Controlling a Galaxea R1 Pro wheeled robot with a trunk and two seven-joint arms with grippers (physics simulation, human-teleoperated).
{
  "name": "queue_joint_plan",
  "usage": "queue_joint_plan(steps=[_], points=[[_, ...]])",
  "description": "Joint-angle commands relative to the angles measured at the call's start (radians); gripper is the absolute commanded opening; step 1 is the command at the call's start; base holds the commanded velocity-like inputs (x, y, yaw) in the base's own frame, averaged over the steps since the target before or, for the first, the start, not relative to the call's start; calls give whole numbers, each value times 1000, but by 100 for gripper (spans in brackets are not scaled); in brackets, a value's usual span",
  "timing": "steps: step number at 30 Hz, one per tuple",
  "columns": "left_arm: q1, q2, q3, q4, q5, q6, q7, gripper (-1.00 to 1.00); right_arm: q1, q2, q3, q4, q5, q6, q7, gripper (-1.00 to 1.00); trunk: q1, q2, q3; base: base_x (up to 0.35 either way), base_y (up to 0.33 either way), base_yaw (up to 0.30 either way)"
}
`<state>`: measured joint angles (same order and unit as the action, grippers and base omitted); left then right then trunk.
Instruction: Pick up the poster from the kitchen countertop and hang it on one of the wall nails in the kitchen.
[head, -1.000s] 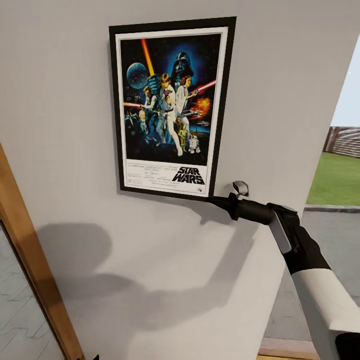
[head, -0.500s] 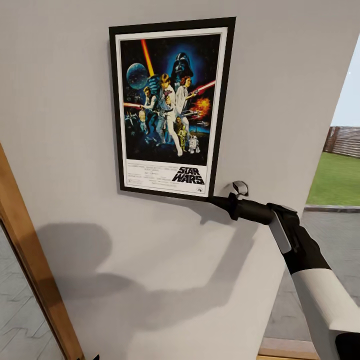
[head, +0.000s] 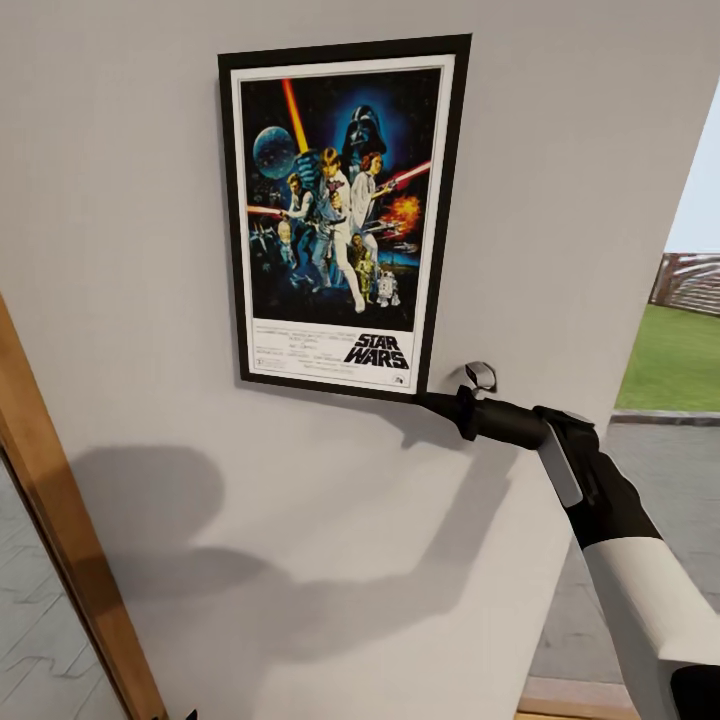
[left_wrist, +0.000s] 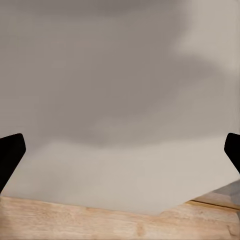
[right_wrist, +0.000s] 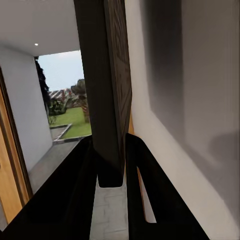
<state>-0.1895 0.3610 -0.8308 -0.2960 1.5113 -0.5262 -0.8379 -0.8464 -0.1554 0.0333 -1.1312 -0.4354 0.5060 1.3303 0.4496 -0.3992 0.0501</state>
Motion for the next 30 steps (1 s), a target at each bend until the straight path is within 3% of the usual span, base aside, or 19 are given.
queue_joint_plan(steps=[1,30], points=[[-1,1,-9,0,11,-3,-3,100,0,-1,3,1,-9,13,1,-100,0,-1,0,17,0,0],[-1,2,-9,0,10,-3,-3,100,0,-1,2,1,-9,12,1,-100,0,-1,0,10,0,0]])
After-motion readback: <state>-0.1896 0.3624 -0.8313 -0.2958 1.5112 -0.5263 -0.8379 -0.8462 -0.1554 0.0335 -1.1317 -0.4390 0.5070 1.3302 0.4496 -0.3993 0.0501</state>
